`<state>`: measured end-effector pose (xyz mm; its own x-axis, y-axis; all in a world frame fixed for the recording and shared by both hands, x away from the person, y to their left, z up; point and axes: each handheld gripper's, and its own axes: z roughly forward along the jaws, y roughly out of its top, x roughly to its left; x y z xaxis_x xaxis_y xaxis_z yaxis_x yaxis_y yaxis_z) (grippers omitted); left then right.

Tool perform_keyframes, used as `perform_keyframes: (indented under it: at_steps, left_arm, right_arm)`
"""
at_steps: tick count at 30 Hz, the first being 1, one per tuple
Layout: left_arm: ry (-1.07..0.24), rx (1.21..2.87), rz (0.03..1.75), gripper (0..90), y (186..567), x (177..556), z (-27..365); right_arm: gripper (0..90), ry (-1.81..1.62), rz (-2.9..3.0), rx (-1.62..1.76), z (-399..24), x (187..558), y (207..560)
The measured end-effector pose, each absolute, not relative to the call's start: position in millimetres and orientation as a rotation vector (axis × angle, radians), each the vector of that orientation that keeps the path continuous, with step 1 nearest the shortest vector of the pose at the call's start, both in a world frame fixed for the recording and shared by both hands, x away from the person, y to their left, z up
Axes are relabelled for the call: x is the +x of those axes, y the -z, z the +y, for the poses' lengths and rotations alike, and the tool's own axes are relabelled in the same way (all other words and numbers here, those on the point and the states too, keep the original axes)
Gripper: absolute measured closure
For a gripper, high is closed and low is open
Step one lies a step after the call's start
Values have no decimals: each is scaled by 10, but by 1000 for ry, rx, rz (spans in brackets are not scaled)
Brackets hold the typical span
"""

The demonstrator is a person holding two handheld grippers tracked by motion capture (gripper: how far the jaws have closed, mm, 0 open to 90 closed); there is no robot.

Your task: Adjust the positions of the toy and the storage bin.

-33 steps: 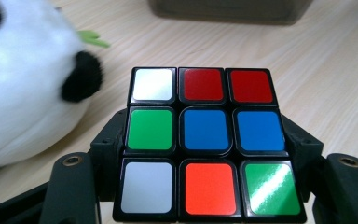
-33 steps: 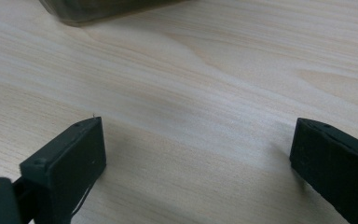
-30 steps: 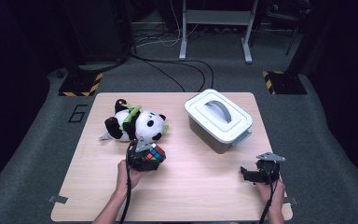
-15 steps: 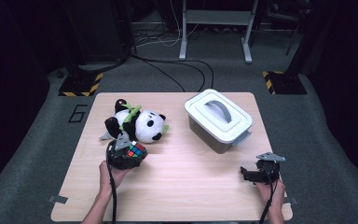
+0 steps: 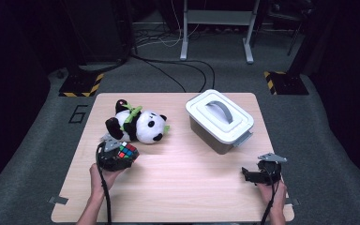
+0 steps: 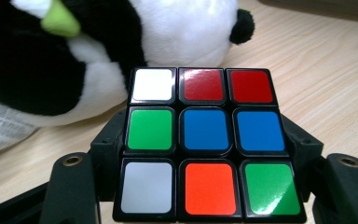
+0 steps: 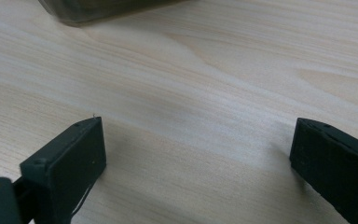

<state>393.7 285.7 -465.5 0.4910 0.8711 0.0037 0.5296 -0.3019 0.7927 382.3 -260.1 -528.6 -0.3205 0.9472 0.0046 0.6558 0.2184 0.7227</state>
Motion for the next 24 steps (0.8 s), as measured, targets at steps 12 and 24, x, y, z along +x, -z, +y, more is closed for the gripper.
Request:
perform_keyframes:
  at_steps: [12,24]
  left_arm:
    - [-611,1914,1267,342,4677,3845,3289]
    - [-662,1834,1391,341,4764,3887,3646]
  right_arm:
    - [28,-883,2056,1480,-2602,3825,5286]
    - [27,-882,2057,1480,-2603,3827,5286]
